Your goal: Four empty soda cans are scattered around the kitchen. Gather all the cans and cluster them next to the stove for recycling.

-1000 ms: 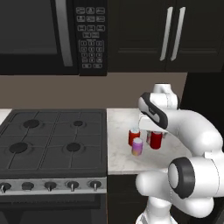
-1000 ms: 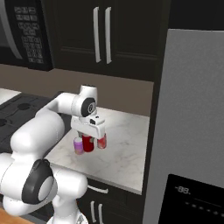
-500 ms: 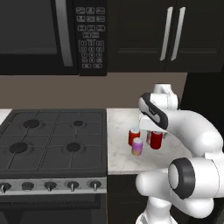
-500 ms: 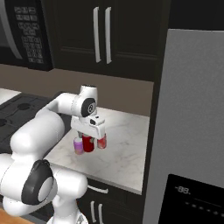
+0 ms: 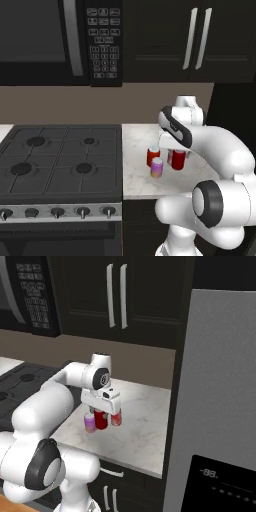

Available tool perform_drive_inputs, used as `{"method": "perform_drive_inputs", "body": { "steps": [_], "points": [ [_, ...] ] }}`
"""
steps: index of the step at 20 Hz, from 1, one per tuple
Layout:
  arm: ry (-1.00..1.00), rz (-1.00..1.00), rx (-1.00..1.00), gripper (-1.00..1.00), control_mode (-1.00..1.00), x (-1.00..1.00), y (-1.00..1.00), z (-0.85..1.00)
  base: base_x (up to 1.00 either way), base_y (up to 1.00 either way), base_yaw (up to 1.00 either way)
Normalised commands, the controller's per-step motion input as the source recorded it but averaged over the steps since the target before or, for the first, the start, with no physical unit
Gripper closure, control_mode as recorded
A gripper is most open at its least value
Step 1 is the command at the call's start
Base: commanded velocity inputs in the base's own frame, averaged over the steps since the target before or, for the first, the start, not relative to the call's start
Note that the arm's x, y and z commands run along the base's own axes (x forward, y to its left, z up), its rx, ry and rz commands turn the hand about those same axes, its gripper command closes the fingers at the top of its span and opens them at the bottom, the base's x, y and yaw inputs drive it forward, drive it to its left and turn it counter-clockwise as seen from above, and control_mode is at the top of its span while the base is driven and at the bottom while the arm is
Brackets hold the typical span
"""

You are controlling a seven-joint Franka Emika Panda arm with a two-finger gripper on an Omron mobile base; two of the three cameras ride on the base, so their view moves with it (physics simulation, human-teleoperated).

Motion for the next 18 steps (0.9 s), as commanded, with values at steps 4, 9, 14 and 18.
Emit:
{"method": "perform_drive_inputs", "body": {
  "steps": [4,9,14,18],
  "points": [
    [-0.14,0.00,0.00,1.00,-1.00,0.21,0.00,-0.02,0.00,0.00,0.00],
    [-0.07,0.00,0.00,1.00,-1.00,0.24,0.00,-0.07,0.00,0.00,0.00],
    [-0.01,0.00,0.00,1.00,-1.00,0.22,0.00,-0.20,0.00,0.00,0.00],
    [0.00,0.00,0.00,1.00,-1.00,0.11,0.00,-0.32,0.00,0.00,0.00]
  ]
}}
